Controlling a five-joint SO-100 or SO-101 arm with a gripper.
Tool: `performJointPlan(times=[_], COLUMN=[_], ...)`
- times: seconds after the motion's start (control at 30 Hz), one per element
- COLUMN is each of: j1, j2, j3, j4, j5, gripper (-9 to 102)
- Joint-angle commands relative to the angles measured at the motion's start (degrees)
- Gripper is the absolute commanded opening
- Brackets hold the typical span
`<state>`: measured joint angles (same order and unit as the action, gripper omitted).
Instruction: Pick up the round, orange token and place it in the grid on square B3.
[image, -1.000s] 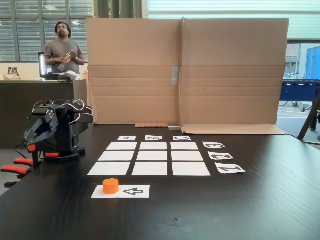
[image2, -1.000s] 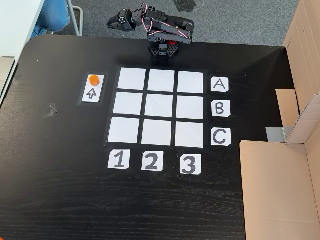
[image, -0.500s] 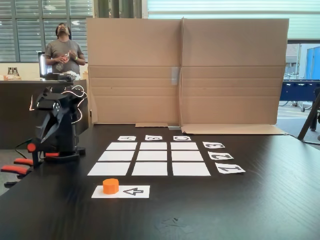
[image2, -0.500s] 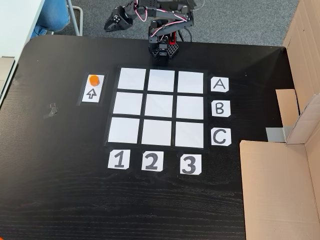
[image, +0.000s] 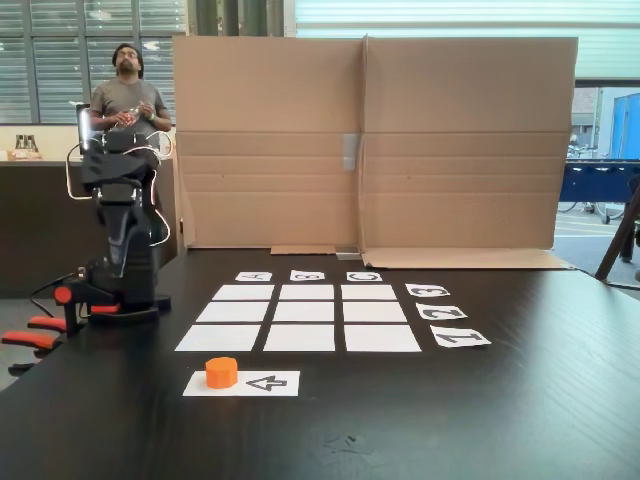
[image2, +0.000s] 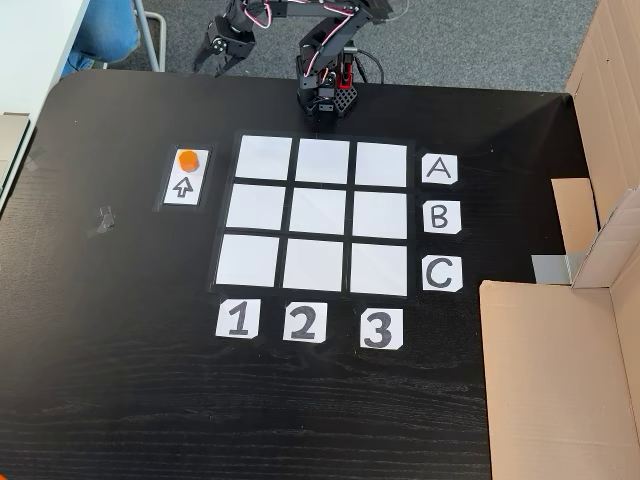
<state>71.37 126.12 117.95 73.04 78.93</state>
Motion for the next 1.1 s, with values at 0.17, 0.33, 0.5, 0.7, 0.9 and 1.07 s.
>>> performJointPlan(times=[0.17, 0.33, 0.5, 0.7, 0.9, 1.07], j1=[-1.23, -2.02, -2.99, -3.60, -5.10, -6.59], j2=[-16.08, -22.06, -28.12, -33.75, -39.11, -43.68], j3=[-19.60, -24.35, -28.83, -33.05, -36.83, -40.61], j4=[10.28, 11.60, 15.38, 15.38, 15.38, 15.29], j5=[-2.81, -7.03, -14.77, -24.35, -29.71, -31.11], gripper=[51, 56, 58, 58, 58, 58])
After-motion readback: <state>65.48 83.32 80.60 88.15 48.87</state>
